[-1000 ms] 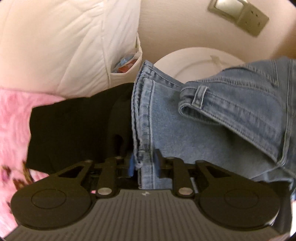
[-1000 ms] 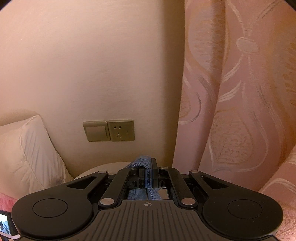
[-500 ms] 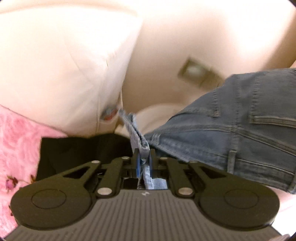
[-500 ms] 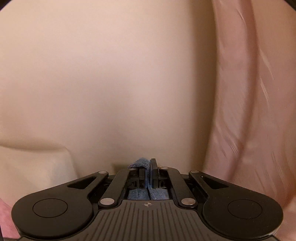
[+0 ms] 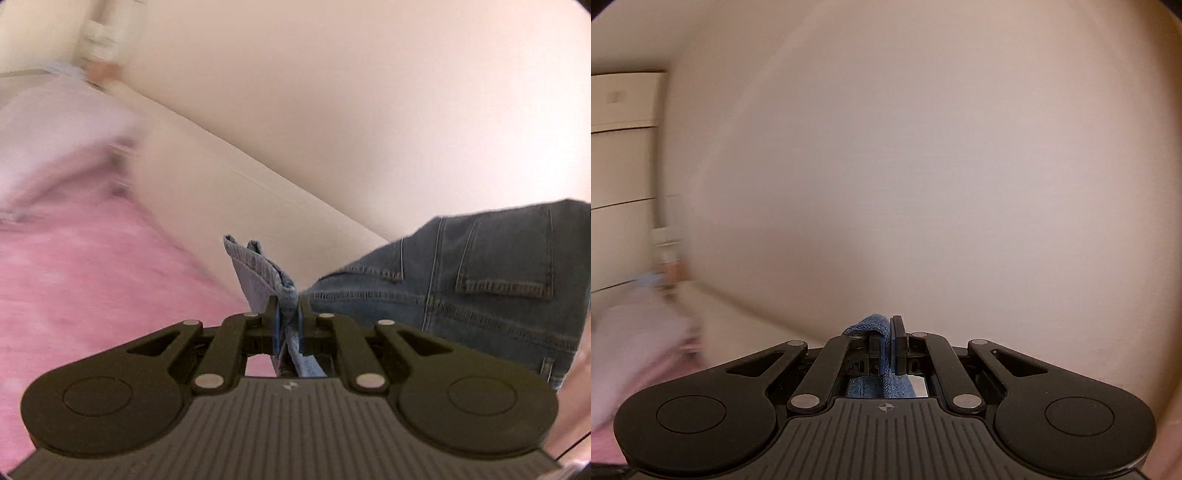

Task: Fold clothes
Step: 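Lift the blue jeans with both grippers and carry them to the bed, then lay the jeans on the pink blanket and open both grippers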

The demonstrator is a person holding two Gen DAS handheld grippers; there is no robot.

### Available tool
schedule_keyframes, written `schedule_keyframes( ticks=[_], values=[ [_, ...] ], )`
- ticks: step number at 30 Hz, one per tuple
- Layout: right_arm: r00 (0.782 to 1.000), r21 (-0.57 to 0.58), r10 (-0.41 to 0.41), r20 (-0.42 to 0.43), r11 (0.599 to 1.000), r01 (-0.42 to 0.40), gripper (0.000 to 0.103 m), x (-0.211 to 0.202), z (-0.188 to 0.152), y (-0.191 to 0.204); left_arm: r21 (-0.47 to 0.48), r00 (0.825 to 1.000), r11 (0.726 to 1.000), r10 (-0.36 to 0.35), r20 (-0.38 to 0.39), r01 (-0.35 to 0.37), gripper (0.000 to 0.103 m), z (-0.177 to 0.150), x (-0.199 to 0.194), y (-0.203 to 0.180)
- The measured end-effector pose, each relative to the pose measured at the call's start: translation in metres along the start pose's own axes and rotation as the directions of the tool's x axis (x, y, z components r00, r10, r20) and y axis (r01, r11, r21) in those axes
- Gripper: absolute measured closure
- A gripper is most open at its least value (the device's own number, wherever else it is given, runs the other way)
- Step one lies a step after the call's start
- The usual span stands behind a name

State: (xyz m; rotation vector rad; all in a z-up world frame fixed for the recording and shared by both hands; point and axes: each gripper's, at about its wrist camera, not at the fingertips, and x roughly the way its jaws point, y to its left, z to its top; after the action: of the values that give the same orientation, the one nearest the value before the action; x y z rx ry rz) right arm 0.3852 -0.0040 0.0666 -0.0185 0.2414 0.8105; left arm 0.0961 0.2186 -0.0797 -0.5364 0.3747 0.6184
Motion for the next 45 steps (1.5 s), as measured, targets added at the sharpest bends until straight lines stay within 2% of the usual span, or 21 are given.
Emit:
schedule_keyframes(
  ticks=[2,5,9,10,13,14,15,16,17,19,21,23,25,26,27,29,31,35,37,40,45],
  values=[
    [0.994,-0.005,0.109,-0.014,0.994,-0.109,0.101,-0.003,0.0,0.051,-0.032,0.994,0.996,0.087,0.062,-0.085,0.097,0.004,-0.051,0.039],
    [0.961,0.001,0.274,-0.035,0.962,-0.274,0.101,-0.011,0.0,0.127,-0.086,0.965,0.974,0.22,0.144,-0.209,0.097,0.008,-0.134,0.096],
    [0.87,0.1,0.489,-0.063,0.87,-0.482,0.101,-0.025,0.0,0.221,-0.167,0.88,0.912,0.408,0.244,-0.376,0.097,0.017,-0.259,0.169],
    [0.836,0.156,0.544,-0.074,0.834,-0.529,0.101,-0.027,0.003,0.241,-0.189,0.851,0.891,0.452,0.267,-0.413,0.097,0.02,-0.292,0.185],
    [0.732,0.436,0.675,-0.092,0.689,-0.579,0.101,-0.016,0.012,0.281,-0.299,0.727,0.793,0.607,0.321,-0.531,0.097,0.035,-0.395,0.233],
    [0.709,0.539,0.699,-0.098,0.636,-0.553,0.101,-0.01,0.013,0.29,-0.353,0.678,0.742,0.667,0.309,-0.57,0.097,0.036,-0.428,0.252],
    [0.709,0.639,0.693,-0.133,0.606,-0.473,0.101,0.0,0.007,0.297,-0.404,0.626,0.687,0.723,0.293,-0.604,0.097,0.037,-0.461,0.271],
    [0.716,0.694,0.666,-0.208,0.616,-0.373,0.101,0.013,-0.003,0.306,-0.452,0.572,0.624,0.776,0.266,-0.637,0.097,0.037,-0.492,0.29],
    [0.705,0.683,0.635,-0.315,0.668,-0.296,0.101,0.022,-0.018,0.317,-0.481,0.525,0.547,0.829,0.195,-0.685,0.096,0.031,-0.512,0.309],
    [0.606,0.564,0.582,-0.543,0.787,-0.251,0.101,0.029,-0.059,0.346,-0.49,0.473,0.405,0.881,-0.016,-0.772,0.095,0.004,-0.528,0.345],
    [0.467,0.427,0.507,-0.724,0.862,-0.274,0.101,0.025,-0.112,0.37,-0.463,0.399,0.266,0.891,-0.217,-0.846,0.096,-0.024,-0.543,0.38],
    [0.296,0.328,0.42,-0.858,0.892,-0.312,0.1,0.008,-0.175,0.376,-0.394,0.356,0.217,0.875,-0.327,-0.893,0.096,-0.071,-0.535,0.386],
    [0.2,0.292,0.372,-0.907,0.894,-0.339,0.1,-0.01,-0.215,0.367,-0.335,0.341,0.203,0.835,-0.432,-0.92,0.096,-0.122,-0.52,0.378],
    [0.172,0.274,0.354,-0.919,0.89,-0.365,0.1,-0.02,-0.23,0.366,-0.339,0.36,0.213,0.809,-0.464,-0.916,0.096,-0.143,-0.514,0.372],
    [0.176,0.252,0.346,-0.922,0.878,-0.407,0.1,-0.032,-0.237,0.371,-0.346,0.379,0.223,0.782,-0.495,-0.911,0.096,-0.164,-0.509,0.366],
    [0.217,0.203,0.358,-0.908,0.83,-0.519,0.1,-0.049,-0.239,0.377,-0.387,0.434,0.246,0.723,-0.537,-0.889,0.096,-0.195,-0.501,0.346],
    [0.261,0.146,0.37,-0.892,0.781,-0.607,0.1,-0.085,-0.237,0.396,-0.404,0.466,0.265,0.683,-0.562,-0.875,0.096,-0.213,-0.484,0.323],
    [0.345,-0.008,0.394,-0.852,0.649,-0.76,0.1,-0.146,-0.236,0.417,-0.386,0.497,0.322,0.667,-0.556,-0.864,0.095,-0.217,-0.46,0.295],
    [0.361,-0.06,0.404,-0.841,0.593,-0.803,0.099,-0.17,-0.247,0.414,-0.373,0.507,0.348,0.67,-0.542,-0.86,0.095,-0.209,-0.448,0.276],
    [0.371,-0.118,0.412,-0.832,0.523,-0.844,0.094,-0.205,-0.27,0.404,-0.337,0.5,0.371,0.688,-0.526,-0.865,0.09,-0.204,-0.436,0.249],
    [0.388,-0.182,0.403,-0.829,0.461,-0.868,0.066,-0.23,-0.278,0.374,-0.321,0.487,0.368,0.699,-0.524,-0.873,0.085,-0.223,-0.43,0.216]
  ],
)
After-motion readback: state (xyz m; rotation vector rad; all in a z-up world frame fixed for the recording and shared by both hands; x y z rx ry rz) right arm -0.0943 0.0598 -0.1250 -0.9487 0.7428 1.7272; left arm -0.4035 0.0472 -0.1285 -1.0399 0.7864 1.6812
